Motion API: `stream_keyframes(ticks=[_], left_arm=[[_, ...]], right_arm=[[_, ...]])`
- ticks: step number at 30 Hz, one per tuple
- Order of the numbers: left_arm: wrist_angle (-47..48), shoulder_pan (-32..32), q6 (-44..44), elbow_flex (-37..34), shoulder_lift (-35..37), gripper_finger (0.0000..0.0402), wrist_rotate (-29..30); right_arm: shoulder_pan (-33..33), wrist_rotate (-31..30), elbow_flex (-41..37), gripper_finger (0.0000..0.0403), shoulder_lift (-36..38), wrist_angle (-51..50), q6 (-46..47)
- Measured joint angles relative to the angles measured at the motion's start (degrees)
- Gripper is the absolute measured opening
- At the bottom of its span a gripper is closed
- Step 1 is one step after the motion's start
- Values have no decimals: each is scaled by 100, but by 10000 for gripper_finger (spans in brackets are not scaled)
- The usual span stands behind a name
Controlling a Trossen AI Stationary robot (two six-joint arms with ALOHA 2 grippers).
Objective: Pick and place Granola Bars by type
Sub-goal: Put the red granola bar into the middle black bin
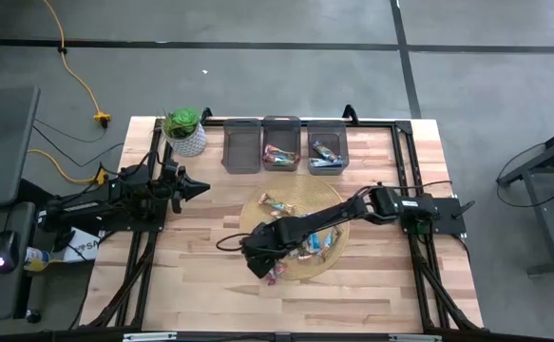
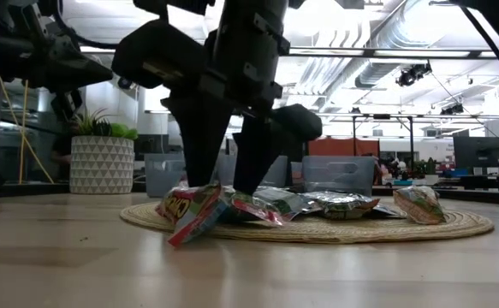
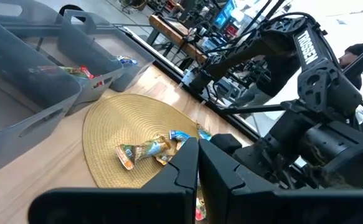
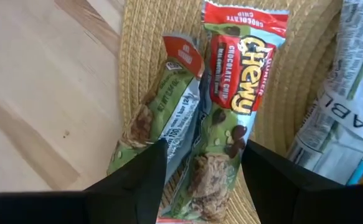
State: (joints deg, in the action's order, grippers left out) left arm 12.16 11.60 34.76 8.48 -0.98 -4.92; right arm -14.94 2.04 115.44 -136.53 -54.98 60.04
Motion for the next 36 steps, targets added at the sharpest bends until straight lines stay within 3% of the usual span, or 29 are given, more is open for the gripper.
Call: stream_keyframes(ticks=[7,23,36], left_arm=[[0,0,2,0,0,10,-1],[0,0,2,0,-1,10,-23],[0,0,4,0,1,10,-23]], right_arm=[[32,-238,0,177,-21,-94,134],[108,42,-2,59,-26,-132,145],[109,391,-2,48,-8,234,166]])
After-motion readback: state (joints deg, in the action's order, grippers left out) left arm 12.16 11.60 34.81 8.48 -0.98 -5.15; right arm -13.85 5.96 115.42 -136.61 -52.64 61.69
